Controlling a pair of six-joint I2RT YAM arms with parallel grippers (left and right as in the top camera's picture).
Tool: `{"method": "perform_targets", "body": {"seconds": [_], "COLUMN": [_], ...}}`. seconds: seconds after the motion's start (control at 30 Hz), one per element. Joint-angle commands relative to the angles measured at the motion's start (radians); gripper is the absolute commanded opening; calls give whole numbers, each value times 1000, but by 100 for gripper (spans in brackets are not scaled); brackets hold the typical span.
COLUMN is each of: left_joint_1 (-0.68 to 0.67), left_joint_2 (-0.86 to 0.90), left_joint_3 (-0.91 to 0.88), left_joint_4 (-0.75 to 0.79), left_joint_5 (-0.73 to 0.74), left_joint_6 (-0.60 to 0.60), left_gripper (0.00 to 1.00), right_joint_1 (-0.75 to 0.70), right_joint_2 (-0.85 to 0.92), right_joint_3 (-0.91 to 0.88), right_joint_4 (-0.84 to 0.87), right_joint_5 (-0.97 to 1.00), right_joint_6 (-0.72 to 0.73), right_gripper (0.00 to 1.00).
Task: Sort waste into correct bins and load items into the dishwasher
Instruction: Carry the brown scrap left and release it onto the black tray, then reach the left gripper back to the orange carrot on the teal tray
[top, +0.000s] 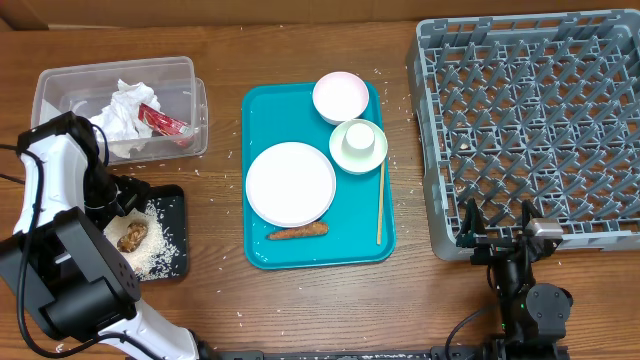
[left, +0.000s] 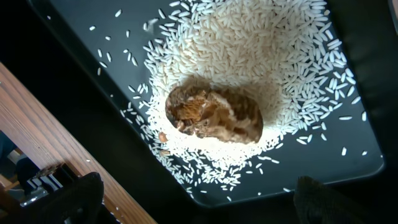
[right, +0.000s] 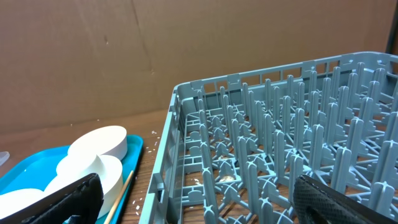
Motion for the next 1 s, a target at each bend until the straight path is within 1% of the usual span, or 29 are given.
{"method": "perform_targets", "body": {"seconds": [0.0,0.1,0.2,0.27,0.37,0.6,0.73,0.83,0.97], "left_joint_1": [3,0,-26,-65,-168,-508,-709,-839,-970], "left_joint_2": [8,8,8,8,8,8,8,8,8], "left_joint_3": [-4,-4,-4,-4,-4,-4,-4,-5,-12], "left_joint_4": [-19,-27,-36,-45,-68,-6,68,87,88], "left_joint_5": [39,120,245,325,385,386,361,270,110], "left_joint_6": [-10,47,158,247,313,370,444,484,487], "left_gripper": [100,100,99,98,96,96,95,96,97], "right_joint_1": [5,5,5,5,5,5,5,5,5], "right_joint_2": [-8,-8,-8,-8,-8,-8,-8,-8,-8], "right_joint_3": [-10,-10,-10,-10,-10,-10,-10,-10,-10], "right_joint_4": [6,6,6,6,6,6,6,6,6], "right_joint_5": [10,10,10,10,10,10,10,10,10], "right_joint_6": [-6,-6,-6,-6,-6,-6,-6,-6,-6], "right_gripper": [100,100,100,100,100,100,100,100,100]}}
